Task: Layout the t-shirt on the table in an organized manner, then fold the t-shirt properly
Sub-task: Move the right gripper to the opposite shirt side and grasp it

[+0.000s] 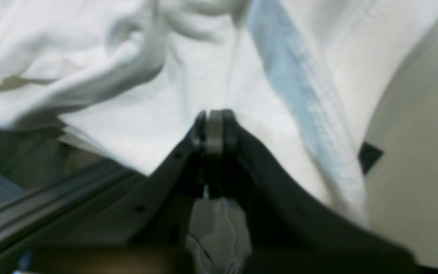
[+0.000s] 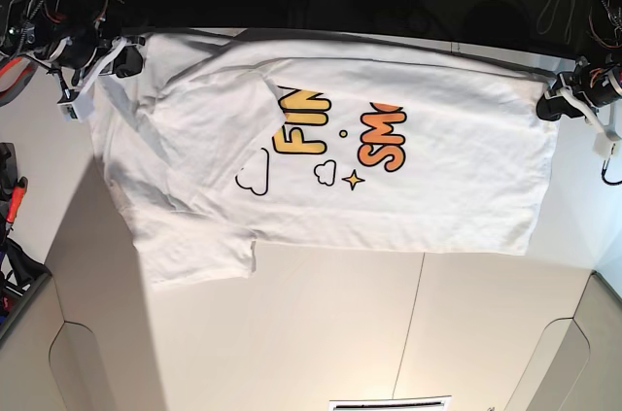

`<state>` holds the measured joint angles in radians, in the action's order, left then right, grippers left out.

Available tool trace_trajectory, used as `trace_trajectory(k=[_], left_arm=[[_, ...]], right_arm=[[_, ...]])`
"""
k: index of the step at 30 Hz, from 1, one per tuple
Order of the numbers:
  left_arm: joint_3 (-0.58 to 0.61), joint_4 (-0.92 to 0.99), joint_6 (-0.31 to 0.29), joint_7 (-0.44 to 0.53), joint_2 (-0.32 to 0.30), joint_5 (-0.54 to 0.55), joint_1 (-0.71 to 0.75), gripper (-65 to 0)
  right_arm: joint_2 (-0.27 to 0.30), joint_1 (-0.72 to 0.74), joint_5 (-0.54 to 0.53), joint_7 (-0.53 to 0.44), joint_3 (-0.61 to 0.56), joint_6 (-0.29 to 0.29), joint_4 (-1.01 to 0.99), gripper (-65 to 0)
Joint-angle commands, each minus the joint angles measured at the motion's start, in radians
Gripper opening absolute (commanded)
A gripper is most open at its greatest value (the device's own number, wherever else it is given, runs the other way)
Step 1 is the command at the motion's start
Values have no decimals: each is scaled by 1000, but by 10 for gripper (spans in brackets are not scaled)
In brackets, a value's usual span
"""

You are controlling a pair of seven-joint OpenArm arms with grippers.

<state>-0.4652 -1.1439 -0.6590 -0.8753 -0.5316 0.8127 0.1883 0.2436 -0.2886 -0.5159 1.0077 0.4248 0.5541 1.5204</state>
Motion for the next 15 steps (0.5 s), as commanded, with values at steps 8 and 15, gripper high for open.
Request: trace_trajectory(k=[8, 15], left_arm=[[-8, -66, -39, 27, -37, 97, -5, -494], [-8, -234, -39, 11, -36, 97, -5, -456]], right_arm=[[11, 58, -47, 2, 20, -7, 56, -426], [11, 216, -26, -62, 20, -8, 130, -410]])
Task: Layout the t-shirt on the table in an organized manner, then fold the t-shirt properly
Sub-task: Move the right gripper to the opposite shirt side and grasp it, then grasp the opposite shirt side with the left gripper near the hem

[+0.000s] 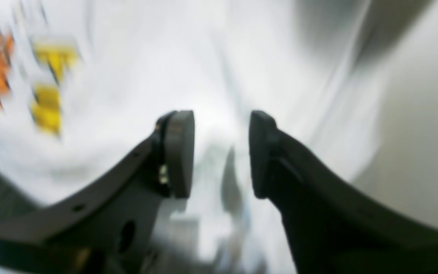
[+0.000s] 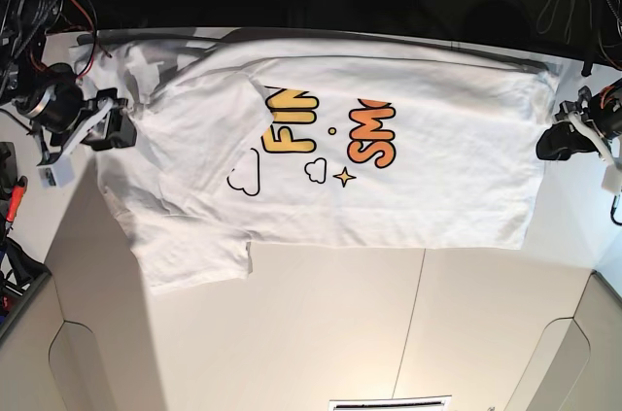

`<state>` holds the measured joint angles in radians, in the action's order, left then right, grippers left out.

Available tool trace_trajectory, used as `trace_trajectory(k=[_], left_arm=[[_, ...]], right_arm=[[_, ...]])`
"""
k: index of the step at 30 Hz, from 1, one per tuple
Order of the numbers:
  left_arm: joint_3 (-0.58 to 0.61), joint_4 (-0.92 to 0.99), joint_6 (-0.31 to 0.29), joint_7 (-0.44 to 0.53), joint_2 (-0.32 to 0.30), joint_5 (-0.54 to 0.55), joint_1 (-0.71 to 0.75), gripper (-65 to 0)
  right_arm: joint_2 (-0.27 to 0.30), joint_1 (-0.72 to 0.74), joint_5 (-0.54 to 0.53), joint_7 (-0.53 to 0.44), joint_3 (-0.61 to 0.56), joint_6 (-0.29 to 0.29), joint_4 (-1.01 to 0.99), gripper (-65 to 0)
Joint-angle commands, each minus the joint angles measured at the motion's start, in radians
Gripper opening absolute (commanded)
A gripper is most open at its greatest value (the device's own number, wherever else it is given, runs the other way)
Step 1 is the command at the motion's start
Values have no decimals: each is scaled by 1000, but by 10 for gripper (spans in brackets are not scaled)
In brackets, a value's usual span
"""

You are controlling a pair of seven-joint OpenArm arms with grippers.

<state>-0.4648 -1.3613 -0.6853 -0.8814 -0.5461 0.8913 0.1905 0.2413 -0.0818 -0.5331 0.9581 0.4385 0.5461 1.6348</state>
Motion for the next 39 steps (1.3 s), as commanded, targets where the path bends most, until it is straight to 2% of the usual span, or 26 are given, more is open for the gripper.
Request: trace_trajectory(k=[1, 5, 7, 10, 13, 19, 22, 25, 31, 32, 33, 35, 36, 39], left_arm=[[-8, -30, -13, 17, -22, 18, -8, -456], [-8, -40, -13, 18, -21, 14, -8, -455], [-8, -40, -13, 18, -22, 9, -8, -455], [-8, -40, -13, 21, -21, 9, -8, -455], [-8, -40, -13, 20, -22, 9, -8, -455], [-8, -40, -13, 21, -21, -5, -7, -455], [-8, -40, -13, 27, -21, -5, -8, -455], [-8, -40, -13, 58, -21, -6, -8, -455], [-8, -39, 50, 78, -21, -76, -42, -455], [-8, -37, 67, 89, -22, -100, -53, -455], [-8, -34, 85, 111, -22, -134, -67, -455], [-8, -11, 143, 175, -22, -211, -105, -455], [-8, 10, 171, 205, -23, -245, -130, -455], [-8, 135, 200, 237, -23, -293, -240, -455]], right_arm=[[12, 36, 28, -47, 6, 0, 14, -410], [11, 153, 200, -183, 6, -24, -27, -399], [13, 227, 267, -209, 7, -42, -100, -343], [26, 349, 244, -237, 9, -46, -305, -318], [53, 474, 221, -283, 9, -13, -577, -318], [119, 646, 259, -437, 9, 8, -1038, -318], [115, 657, 264, -440, 4, 42, -1112, -318], [89, 641, 264, -424, -23, 47, -1120, -318], [66, 624, 265, -424, -170, 52, -1119, -322], [68, 622, 269, -424, -194, 51, -1119, -348], [69, 621, 279, -424, -214, 50, -1119, -404], [69, 621, 314, -424, -235, 45, -1119, -585], [69, 622, 322, -423, -238, 42, -1118, -650], [69, 621, 320, -423, -238, 41, -1116, -650]])
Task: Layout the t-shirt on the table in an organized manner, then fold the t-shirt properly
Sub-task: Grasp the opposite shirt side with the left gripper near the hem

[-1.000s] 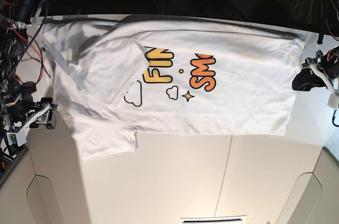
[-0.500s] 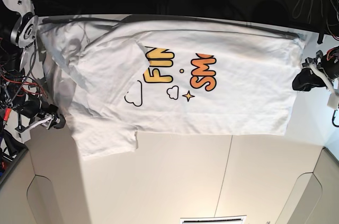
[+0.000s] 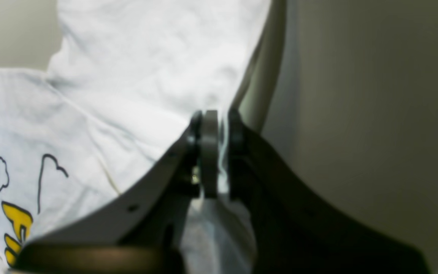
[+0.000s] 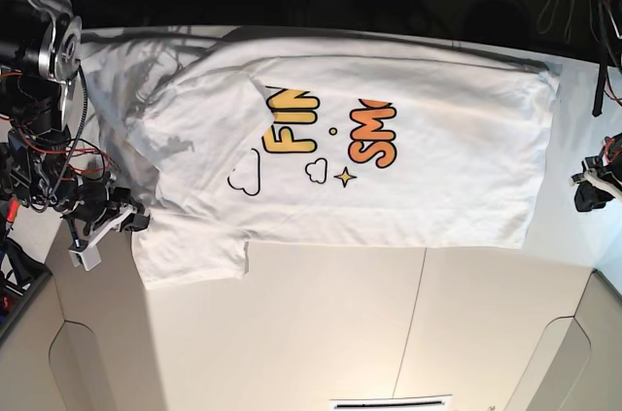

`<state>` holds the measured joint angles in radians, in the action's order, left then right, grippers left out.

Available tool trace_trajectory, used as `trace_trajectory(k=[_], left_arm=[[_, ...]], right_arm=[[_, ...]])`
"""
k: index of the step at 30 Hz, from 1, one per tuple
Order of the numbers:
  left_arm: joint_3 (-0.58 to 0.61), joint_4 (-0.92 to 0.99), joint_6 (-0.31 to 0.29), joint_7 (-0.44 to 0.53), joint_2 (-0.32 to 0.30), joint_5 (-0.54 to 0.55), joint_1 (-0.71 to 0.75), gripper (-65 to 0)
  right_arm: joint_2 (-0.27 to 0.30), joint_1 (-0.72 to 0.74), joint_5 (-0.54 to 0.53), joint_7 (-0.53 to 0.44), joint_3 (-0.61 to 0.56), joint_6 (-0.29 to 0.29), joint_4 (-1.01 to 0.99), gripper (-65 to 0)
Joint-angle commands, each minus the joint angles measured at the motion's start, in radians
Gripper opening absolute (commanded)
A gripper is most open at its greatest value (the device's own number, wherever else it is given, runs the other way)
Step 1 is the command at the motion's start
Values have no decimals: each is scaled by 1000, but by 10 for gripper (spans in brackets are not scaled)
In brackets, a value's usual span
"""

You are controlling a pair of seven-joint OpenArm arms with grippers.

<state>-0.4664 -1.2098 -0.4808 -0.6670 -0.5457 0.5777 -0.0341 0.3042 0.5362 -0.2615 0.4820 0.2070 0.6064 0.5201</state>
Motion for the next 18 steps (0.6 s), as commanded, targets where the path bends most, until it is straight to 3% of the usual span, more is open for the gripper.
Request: trace_trajectory(k=[1, 5, 10, 15, 18], left_arm=[[-6, 45, -6, 23, -23, 20, -61, -455], [-5, 352, -17, 67, -23, 0, -256, -425], [-3, 674, -93, 110, -19, -21, -438, -365], [84, 737, -104, 155, -10, -22, -481, -365], [177, 737, -68, 193, -9, -22, -481, -365]], right_arm=[[6, 3, 49, 53, -6, -19, -2, -650], [6, 3, 48, 53, -6, -19, 0, -650], [6, 3, 24, 53, -6, -19, 0, -650], [6, 3, -11, 53, -6, -19, 0, -650], [6, 3, -11, 53, -6, -19, 0, -650]])
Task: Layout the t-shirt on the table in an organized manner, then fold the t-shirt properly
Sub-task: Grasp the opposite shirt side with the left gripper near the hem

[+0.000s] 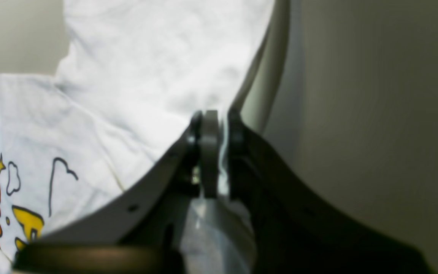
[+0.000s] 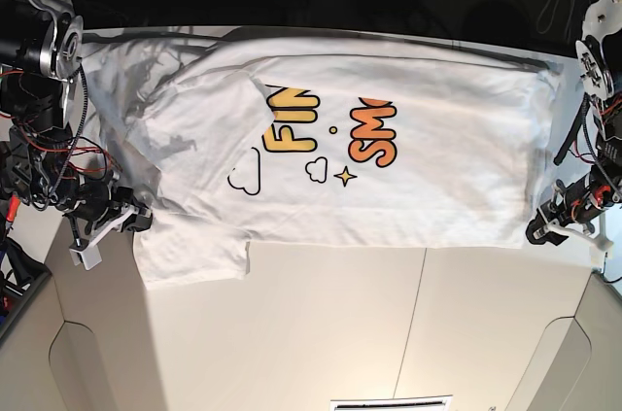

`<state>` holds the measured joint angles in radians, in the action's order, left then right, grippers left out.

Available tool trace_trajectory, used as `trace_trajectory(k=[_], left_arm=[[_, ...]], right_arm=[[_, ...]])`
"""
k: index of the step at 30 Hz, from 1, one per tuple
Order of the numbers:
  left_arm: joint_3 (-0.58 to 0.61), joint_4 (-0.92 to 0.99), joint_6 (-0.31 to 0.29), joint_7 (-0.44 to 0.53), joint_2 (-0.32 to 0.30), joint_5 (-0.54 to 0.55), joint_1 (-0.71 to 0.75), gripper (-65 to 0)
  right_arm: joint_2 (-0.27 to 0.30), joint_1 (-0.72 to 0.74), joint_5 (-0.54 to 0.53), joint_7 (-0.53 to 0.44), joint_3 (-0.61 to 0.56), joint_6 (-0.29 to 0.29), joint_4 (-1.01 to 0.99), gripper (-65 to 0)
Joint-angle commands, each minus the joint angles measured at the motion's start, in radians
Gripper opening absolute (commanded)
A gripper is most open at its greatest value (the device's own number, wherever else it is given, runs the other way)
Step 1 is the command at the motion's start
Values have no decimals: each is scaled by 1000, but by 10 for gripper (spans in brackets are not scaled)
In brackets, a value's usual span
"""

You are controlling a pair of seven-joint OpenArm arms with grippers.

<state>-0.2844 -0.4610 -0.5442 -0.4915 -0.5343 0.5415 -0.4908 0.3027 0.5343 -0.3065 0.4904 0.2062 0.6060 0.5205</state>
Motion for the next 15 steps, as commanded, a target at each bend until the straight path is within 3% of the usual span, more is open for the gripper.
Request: trace_trajectory(k=[1, 6, 13, 15], left_arm=[[23, -12, -5, 25, -19, 14, -24, -365], [101, -12, 37, 55, 12, -24, -24, -365], [103, -12, 48, 69, 33, -68, -24, -369], [103, -12, 48, 69, 32, -68, -24, -435]], right_arm=[[8, 5, 34, 45, -6, -19, -1, -650], [8, 5, 34, 45, -6, -19, -1, -650], [7, 5, 33, 45, -6, -19, -1, -650], [7, 5, 33, 45, -6, -19, -1, -650]])
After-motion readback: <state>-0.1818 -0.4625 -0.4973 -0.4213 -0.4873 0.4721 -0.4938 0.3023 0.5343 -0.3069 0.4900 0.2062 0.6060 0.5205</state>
